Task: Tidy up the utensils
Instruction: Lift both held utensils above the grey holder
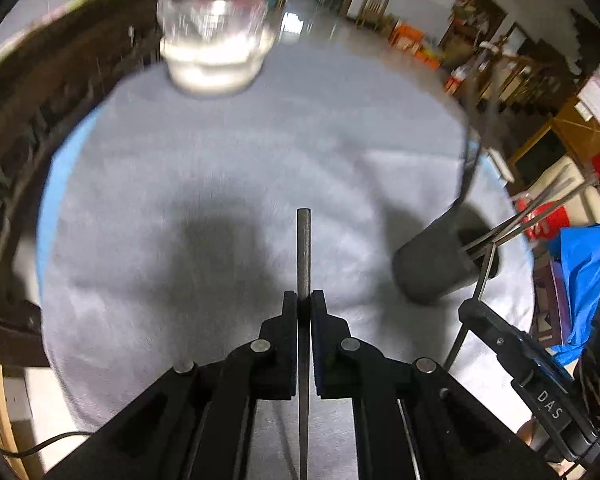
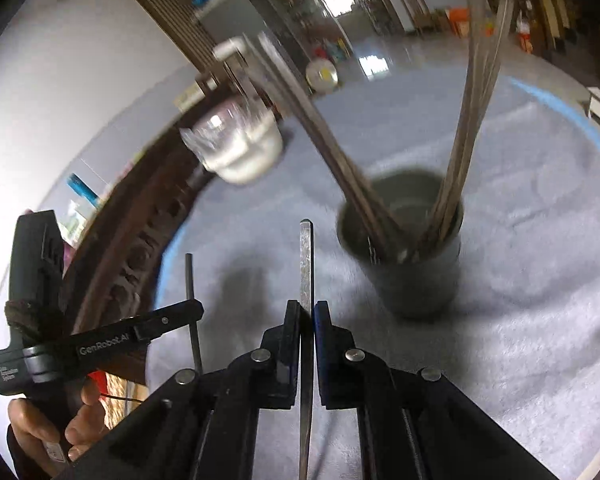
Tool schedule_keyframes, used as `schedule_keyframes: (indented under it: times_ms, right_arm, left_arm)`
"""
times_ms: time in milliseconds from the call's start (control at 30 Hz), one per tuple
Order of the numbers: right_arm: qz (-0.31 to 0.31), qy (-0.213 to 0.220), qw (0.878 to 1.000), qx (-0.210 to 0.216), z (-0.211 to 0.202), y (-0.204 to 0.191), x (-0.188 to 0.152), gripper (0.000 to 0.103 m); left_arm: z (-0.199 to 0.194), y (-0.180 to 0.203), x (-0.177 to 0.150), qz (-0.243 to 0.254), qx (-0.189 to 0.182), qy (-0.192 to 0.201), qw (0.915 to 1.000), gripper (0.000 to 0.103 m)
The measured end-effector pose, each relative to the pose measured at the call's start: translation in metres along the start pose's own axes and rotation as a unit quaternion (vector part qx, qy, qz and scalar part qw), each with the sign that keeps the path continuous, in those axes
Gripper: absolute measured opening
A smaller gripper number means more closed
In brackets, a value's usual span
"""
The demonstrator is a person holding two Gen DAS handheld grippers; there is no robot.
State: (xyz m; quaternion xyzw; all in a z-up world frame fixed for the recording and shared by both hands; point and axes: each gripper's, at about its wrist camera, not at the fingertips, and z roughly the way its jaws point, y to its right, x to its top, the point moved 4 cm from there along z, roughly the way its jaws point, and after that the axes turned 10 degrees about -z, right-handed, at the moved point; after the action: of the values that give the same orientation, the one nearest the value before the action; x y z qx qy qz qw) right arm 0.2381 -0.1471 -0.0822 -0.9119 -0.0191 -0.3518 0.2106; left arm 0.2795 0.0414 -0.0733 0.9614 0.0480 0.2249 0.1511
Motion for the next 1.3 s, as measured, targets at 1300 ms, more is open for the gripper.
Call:
schedule_keyframes:
  times_ms: [1300]
  right_arm:
    - [-0.028,0.115,0.993,0.025,-0.070,-0.029,0.017,0.008]
  left_arm:
    - [-0.081,0.023,-0.002,0.044,-0.010,0.120,0.9917,0.006]
